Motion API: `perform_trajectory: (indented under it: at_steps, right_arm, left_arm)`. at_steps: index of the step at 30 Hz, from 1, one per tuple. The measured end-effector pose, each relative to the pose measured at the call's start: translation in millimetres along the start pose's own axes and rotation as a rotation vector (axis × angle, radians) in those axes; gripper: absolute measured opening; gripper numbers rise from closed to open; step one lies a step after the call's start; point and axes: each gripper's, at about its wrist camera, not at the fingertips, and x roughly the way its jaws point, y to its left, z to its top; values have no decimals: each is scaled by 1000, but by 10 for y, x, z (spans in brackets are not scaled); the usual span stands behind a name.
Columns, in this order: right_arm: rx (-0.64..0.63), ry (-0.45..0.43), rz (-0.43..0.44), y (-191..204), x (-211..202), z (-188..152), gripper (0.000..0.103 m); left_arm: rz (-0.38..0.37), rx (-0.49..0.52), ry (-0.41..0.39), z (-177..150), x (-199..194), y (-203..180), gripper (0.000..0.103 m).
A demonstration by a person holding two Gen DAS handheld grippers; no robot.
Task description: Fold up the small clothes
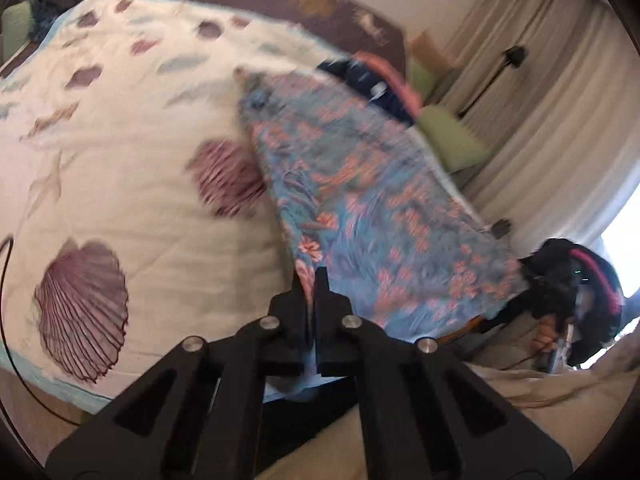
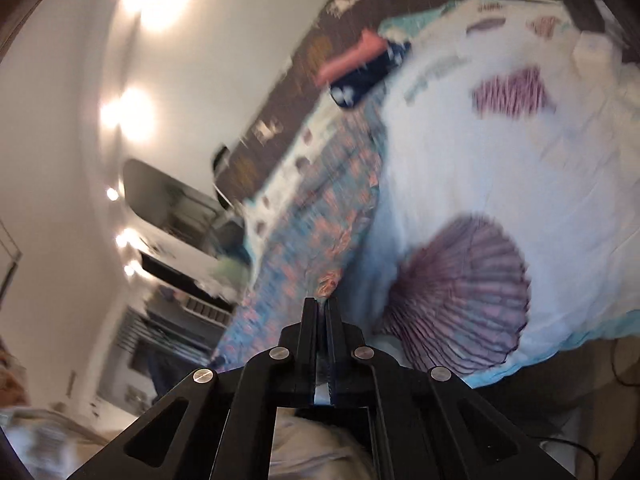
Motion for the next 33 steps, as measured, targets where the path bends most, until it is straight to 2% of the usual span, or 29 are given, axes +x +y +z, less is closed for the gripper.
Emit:
perform_trajectory:
  at_steps: [2, 4, 8, 10, 13, 14, 15, 17, 18, 21, 23, 25, 26, 27, 28, 30, 32, 33]
  right_arm:
    - [-29, -18, -64, 37, -122, 19, 3]
    - [-18, -33, -99, -7, -219, 5, 2]
    - [19, -16, -176, -118, -140, -46, 6]
    - [35, 3, -195, -200, -85, -73, 9]
    - [2, 29, -251, -264, -78, -108, 27]
    - [-11, 42, -255, -253, -32, -120, 39]
    - [-29, 59, -257, -228, 14, -122, 49]
    - [-59, 85, -258, -189, 78, -144, 58]
    - [-81, 111, -264, -179, 141, -165, 62]
    - [-110, 174, -301, -251, 309, -231, 65]
    - [-91, 181, -300, -338, 390, -239, 67]
    - [-57, 179, -288, -408, 433, -233, 67]
    - [-64, 180, -285, -395, 437, -229, 59]
    - [-103, 188, -268, -333, 421, -242, 28]
    - [-125, 204, -230, -287, 413, -248, 11]
    - [-135, 213, -133, -210, 400, -238, 8]
    - [-132, 215, -69, -174, 390, -230, 8]
    - [-117, 217, -45, -196, 395, -217, 8]
  left_arm:
    - [33, 39, 2, 0, -52, -38, 4]
    - [76, 47, 38, -32, 20, 3, 4]
    - [88, -22, 152, -188, 297, 189, 4]
    - [115, -24, 173, -248, 363, 212, 6]
    - [133, -20, 171, -277, 378, 219, 20]
    - [134, -21, 164, -277, 365, 214, 35]
    - [145, -16, 156, -277, 351, 203, 54]
    - [212, 14, 127, -290, 339, 170, 77]
    - [247, 36, 126, -307, 359, 154, 81]
    - [284, 107, 159, -369, 482, 148, 81]
    - [283, 133, 139, -394, 494, 135, 81]
    - [269, 136, 135, -398, 459, 127, 76]
    - [252, 141, 137, -396, 428, 113, 63]
    - [235, 143, 143, -390, 414, 101, 44]
    - [209, 136, 155, -385, 401, 100, 35]
    - [149, 101, 169, -374, 373, 116, 8]
    - [107, 71, 165, -379, 364, 125, 8]
    - [115, 73, 162, -395, 368, 115, 8]
